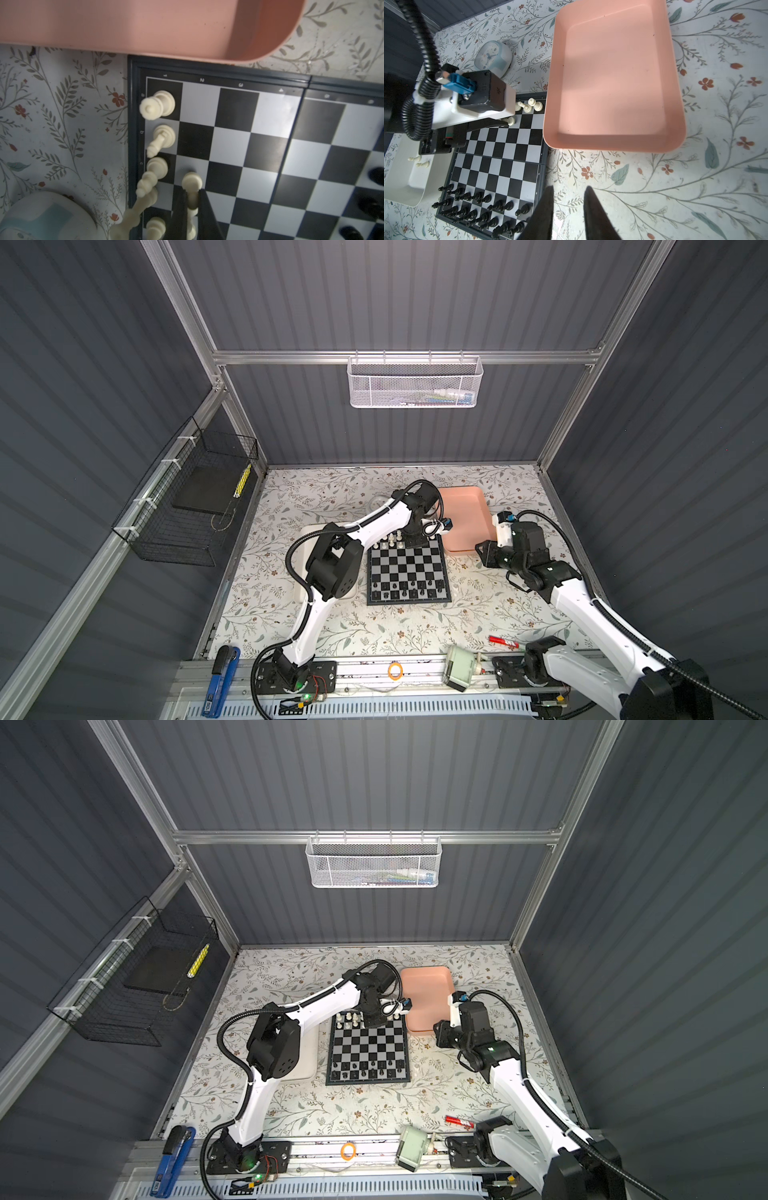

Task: Set up the chess pieces on the board
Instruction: 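Lower the white pawn toward the far-row square beside the placed pawns, then open the left gripper, raise it and move it back over the white tray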

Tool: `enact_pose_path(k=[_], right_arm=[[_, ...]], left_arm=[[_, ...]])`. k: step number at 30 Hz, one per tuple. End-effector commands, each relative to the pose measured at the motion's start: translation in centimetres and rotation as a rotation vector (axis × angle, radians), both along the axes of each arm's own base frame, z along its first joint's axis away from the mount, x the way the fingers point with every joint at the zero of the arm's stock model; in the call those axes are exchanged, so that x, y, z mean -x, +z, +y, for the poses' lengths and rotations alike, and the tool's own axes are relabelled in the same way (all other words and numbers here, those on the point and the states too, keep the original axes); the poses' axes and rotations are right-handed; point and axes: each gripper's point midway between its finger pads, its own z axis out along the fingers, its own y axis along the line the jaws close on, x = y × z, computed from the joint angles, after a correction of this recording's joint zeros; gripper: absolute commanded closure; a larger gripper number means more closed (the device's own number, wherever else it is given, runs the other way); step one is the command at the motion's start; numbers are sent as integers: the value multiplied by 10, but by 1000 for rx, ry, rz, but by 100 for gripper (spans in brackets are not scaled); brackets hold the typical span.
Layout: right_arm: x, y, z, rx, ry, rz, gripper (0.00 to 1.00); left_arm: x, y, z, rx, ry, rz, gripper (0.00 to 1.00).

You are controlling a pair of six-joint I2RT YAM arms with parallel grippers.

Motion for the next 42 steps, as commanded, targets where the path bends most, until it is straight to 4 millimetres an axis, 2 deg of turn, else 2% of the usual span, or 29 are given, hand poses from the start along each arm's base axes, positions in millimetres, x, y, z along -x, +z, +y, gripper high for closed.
enact_pose_path(k=[1, 13, 29, 42], right_arm=[[2, -4, -4, 17, -4, 4, 71], [2, -5, -4, 16, -4, 6, 71], [1, -5, -4, 18, -2, 5, 71], [1, -4, -4, 17, -2, 2, 71]], left_arm=[[4, -4, -3, -8, -15, 27, 89], [5, -7, -3, -13, -19, 30, 87], [1, -4, -6, -4, -21, 17, 74], [2, 12, -2, 1, -28, -6, 71]])
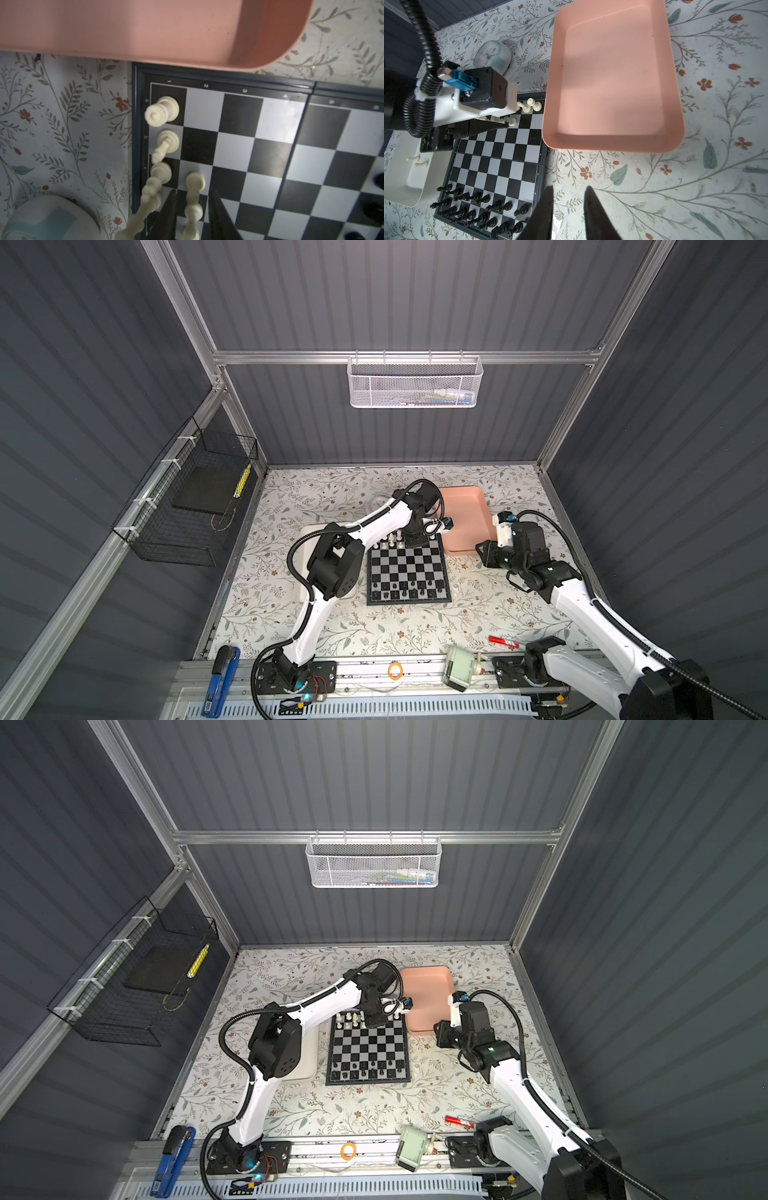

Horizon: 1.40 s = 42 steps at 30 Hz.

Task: Set up the chess pieces on the board
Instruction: 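Open the left gripper, raise it and move it back over the white tray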

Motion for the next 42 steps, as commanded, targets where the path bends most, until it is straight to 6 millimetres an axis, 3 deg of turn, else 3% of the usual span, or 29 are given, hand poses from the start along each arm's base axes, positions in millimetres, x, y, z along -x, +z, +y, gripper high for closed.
enact_pose_path(k=[1, 12, 18, 23, 28, 33, 36, 42], right_arm=[[2, -3, -3, 12, -2, 4, 71], [1, -1, -3, 12, -5, -3, 71], [-3, 2, -3, 9, -11, -19, 71], [-10, 2, 2, -15, -7, -26, 71], [-16, 3, 6, -29, 2, -28, 71], [-20, 0, 10, -37, 13, -22, 72], [-21, -2, 11, -42, 17, -13, 72], [-23, 0, 13, -43, 25, -14, 72]], left_arm=[[5, 15, 2, 0, -24, -5, 71], [10, 43, 6, 16, -31, -26, 68], [29, 72, 30, -19, -31, -20, 69], [38, 91, 73, -35, 17, -36, 64], [43, 92, 134, -48, 139, 21, 63], [57, 76, 196, -71, 242, 48, 63], [71, 55, 232, -114, 282, 64, 63], [82, 34, 272, -107, 360, 85, 65]])
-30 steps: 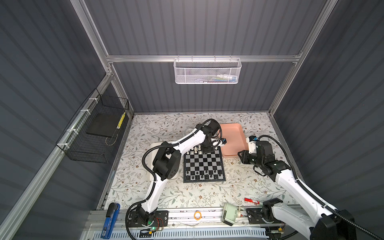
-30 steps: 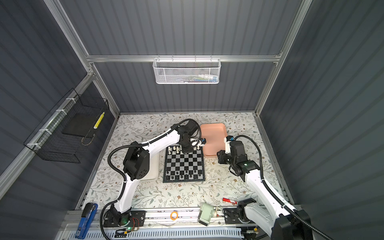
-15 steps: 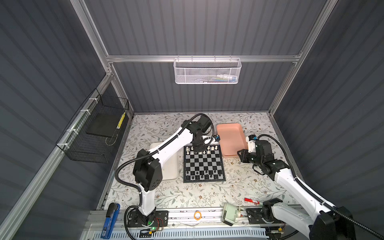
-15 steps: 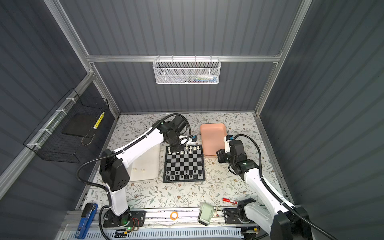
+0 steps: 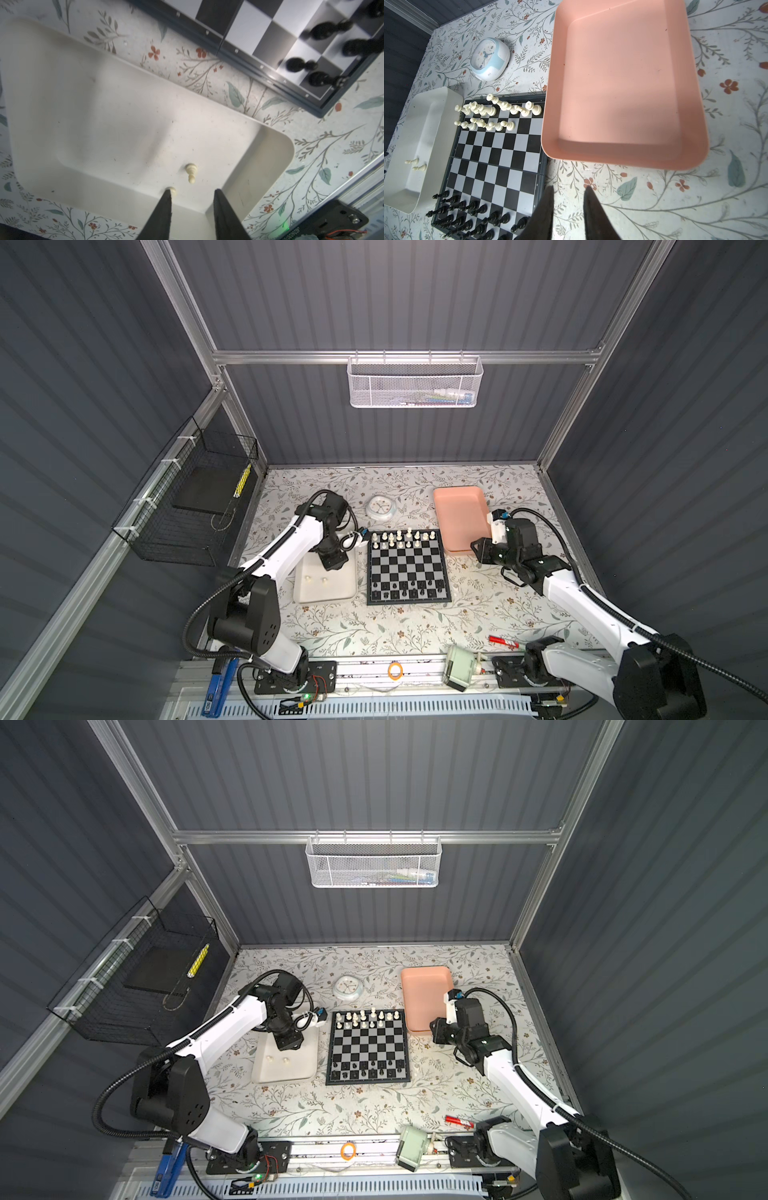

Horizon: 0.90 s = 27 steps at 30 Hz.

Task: Set up the chess pieces on the board
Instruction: 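Open the left gripper, raise it and move it back over the white tray, then lower the open left gripper onto a white pawn in the tray and close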

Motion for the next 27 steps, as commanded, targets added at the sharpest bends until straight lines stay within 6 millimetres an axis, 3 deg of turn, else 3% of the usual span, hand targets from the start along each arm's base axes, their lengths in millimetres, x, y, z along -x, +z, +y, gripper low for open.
enact_pose_path(k=[1, 8, 16, 27], right_arm=[[-8, 17, 4, -24, 8, -40, 72], [-10, 9, 5, -18, 11, -11, 72], [-11, 7, 6, -16, 16, -1, 72], [-11, 6, 7, -21, 19, 5, 72]], left_arm=[[0, -6, 9, 13, -29, -36, 65], [18, -32, 22, 7, -12, 3, 66], [19, -54, 36, -27, -6, 9, 67], [16, -60, 38, -11, 15, 30, 67]])
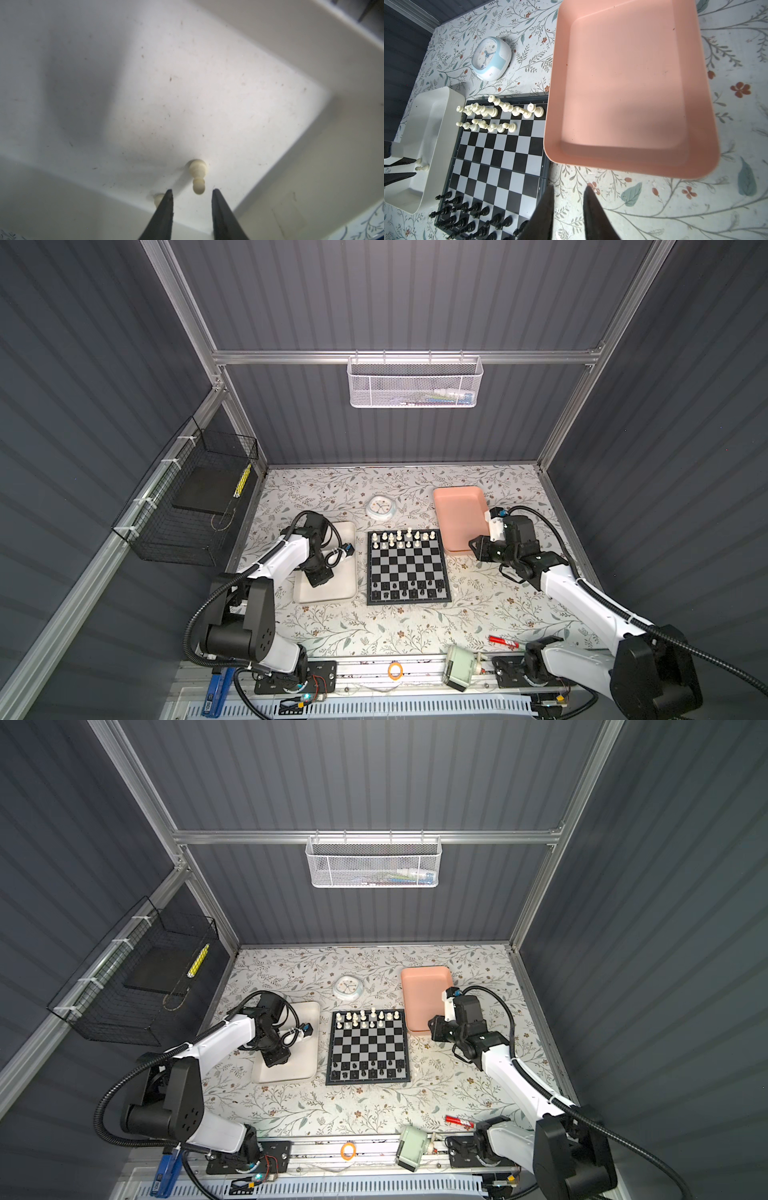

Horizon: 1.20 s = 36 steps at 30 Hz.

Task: Set up the chess pieces on the board
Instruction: 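Lower the open left gripper onto a white pawn in the tray and close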

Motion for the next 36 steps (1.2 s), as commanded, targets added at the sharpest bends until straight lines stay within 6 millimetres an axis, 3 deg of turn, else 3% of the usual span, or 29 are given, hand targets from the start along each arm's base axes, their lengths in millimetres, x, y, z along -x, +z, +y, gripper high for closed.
enact_pose_path(k=[1, 29, 36], right_arm=[[-4, 6, 3, -13, 6, -8, 72], [-4, 3, 3, -14, 11, -2, 72], [-3, 3, 4, -16, 11, -1, 72]], left_arm=[[4, -3, -2, 18, -22, 37, 68], [2, -9, -4, 25, -5, 44, 83], [0, -8, -4, 24, -1, 33, 90]])
